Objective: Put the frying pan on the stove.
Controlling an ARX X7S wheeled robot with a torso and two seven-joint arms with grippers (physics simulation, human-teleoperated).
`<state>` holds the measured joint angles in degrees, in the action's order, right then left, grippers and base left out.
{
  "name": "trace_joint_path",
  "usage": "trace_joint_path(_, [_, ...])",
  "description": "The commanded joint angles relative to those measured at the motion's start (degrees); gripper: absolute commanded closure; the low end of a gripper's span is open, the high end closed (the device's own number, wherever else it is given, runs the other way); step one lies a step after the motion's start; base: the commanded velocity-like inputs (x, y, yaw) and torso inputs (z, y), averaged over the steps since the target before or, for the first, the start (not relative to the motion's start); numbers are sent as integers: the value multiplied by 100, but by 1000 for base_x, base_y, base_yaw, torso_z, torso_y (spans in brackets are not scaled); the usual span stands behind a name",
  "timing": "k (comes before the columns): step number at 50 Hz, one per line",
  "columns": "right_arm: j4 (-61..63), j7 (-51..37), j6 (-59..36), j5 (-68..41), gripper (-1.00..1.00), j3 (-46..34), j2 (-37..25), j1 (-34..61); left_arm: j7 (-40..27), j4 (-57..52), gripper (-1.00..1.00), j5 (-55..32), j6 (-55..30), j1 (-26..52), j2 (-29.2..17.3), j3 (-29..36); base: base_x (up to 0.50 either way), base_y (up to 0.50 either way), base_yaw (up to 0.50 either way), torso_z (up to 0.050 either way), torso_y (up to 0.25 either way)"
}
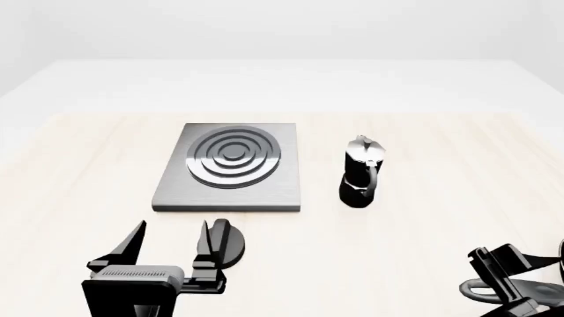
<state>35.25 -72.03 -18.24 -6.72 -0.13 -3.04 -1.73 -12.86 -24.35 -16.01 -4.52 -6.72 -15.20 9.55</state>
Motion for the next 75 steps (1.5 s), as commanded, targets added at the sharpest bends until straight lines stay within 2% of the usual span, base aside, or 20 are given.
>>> trace_joint_path(1, [-409, -228, 25, -52, -100, -61, -73, 199, -26, 34, -100, -28, 8, 25, -18, 25, 0, 0, 0, 0, 0])
trace_joint_path(30, [-1331, -495, 285, -157, -100, -157, -138, 424, -107, 14, -100, -81, 24, 47, -77, 54, 0, 0, 0, 0, 0])
trace_joint_path(42, [-2151, -640, 383, -288, -100, -83, -60, 979, -135, 18, -100, -97, 40, 56, -100, 68, 0, 0, 0, 0, 0])
trace_joint_path(75, [-2815, -1009, 307, -446, -100, -246, -31, 1737, -189, 26, -100, -185, 59, 81, -157, 112, 0, 0, 0, 0, 0])
